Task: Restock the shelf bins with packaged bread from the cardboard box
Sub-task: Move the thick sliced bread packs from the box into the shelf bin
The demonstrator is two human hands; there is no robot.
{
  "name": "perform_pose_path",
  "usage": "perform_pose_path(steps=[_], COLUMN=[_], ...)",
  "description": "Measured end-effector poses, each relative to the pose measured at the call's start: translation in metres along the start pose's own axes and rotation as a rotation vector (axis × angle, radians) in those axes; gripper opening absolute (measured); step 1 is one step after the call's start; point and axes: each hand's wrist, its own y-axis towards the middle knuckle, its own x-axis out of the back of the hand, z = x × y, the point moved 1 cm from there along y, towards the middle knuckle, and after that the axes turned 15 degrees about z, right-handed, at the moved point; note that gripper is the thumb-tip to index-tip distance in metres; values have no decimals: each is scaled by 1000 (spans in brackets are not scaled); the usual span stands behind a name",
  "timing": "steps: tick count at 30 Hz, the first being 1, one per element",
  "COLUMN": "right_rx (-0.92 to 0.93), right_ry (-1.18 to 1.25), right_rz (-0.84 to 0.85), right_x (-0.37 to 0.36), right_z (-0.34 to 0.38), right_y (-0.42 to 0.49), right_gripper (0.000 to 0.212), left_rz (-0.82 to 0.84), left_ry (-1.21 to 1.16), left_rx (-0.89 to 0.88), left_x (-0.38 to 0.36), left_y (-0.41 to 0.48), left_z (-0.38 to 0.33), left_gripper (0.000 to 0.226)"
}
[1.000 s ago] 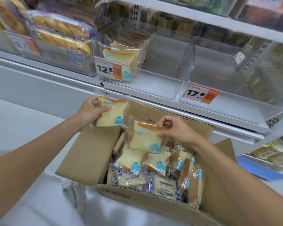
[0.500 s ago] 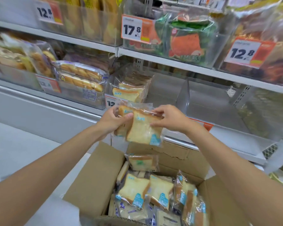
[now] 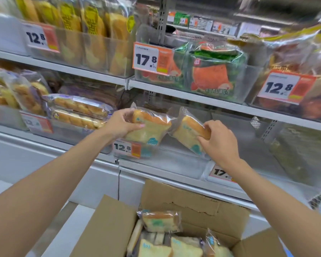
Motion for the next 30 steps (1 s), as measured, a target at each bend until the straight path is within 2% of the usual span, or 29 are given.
perform_pose_path(steps=[3, 5, 7, 11, 13, 16, 21, 24, 26, 30], right_rx=[-22, -43, -83, -127, -122, -116, -89, -80, -84, -46], right_ry=[-14, 7, 49, 94, 79, 74, 36, 40, 52, 18], right_rz=[-9, -4, 10, 47, 56, 44, 61, 45, 25, 36], right_x=[-10, -14, -19, -29, -33, -36, -38, -41, -42, -46], right_z=[-1, 0, 1, 1, 0, 2, 0, -2, -1, -4], right_y=[5, 10, 14, 15, 14, 13, 13, 13, 13, 14], right_gripper=[31, 31, 31, 30, 29, 29, 30, 30, 30, 26], left_rz=[56, -18, -82, -41, -83, -154, -10, -146, -202, -93], left_ry=[147, 241, 226, 353, 441, 401, 513, 666, 660, 733], left_rx=[60, 51, 16, 8, 3, -39, 45, -24, -52, 7], left_x=[8, 18, 17, 5, 5, -1, 2, 1, -4, 6], left_y=[10, 19, 23, 23, 26, 35, 33, 27, 23, 17], left_z=[19, 23, 23, 29, 28, 27, 33, 31, 35, 44], left_gripper=[40, 38, 36, 44, 35, 36, 41, 44, 48, 45])
